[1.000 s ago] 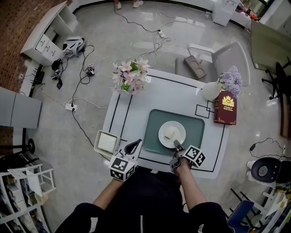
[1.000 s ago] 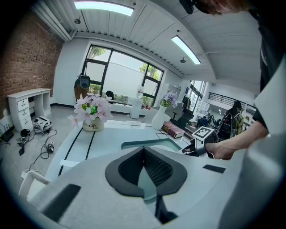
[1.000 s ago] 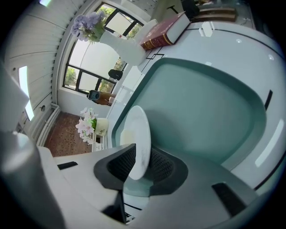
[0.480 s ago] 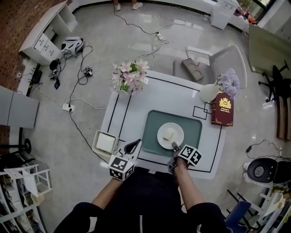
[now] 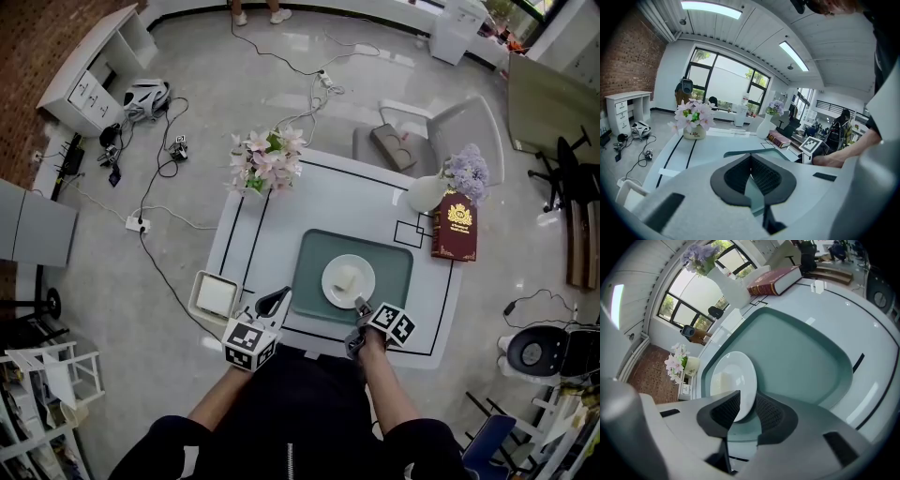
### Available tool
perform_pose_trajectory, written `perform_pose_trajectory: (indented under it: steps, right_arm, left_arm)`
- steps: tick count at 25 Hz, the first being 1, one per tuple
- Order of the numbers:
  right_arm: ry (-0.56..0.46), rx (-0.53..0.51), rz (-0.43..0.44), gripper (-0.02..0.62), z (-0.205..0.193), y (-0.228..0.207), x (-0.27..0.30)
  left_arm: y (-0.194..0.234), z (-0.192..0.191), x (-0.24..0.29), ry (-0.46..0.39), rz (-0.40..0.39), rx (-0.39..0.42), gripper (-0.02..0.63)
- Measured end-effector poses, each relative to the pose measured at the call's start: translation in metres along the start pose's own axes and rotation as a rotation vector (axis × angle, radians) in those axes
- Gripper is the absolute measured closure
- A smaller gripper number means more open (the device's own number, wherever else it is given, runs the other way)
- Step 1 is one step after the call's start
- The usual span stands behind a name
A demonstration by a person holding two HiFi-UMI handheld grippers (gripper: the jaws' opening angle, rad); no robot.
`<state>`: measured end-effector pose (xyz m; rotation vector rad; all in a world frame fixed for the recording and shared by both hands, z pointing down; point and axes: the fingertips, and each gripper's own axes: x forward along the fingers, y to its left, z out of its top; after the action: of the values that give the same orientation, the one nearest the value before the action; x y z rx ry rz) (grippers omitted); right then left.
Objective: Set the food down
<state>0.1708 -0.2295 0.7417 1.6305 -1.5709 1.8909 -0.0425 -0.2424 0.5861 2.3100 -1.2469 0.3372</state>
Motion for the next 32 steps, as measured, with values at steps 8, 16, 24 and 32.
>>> perform_pose_trajectory:
  steps: [8, 16, 24, 32]
  right_arm:
    - [-0.040, -0.066, 0.046, 0.499, 0.004, 0.014, -0.020]
    - [-0.233, -0.304, 0.197, 0.546, 0.015, 0.081, -0.075]
    - [-0.403, -0.475, 0.228, 0.574, 0.001, 0.118, -0.131]
    - [-0.591, -0.648, 0.178, 0.584, -0.011, 0.136, -0.183]
  left_arm:
    - [-0.010, 0.006, 0.005, -0.010, -0.037, 0.012, 0.600]
    - [-0.032, 0.015, 0.015, -0.024, -0.115, 0.041, 0.600]
    - [-0.061, 0.023, 0.023, -0.031, -0.216, 0.092, 0.600]
    - [-0.088, 0.024, 0.022, -0.029, -0.306, 0.144, 0.600]
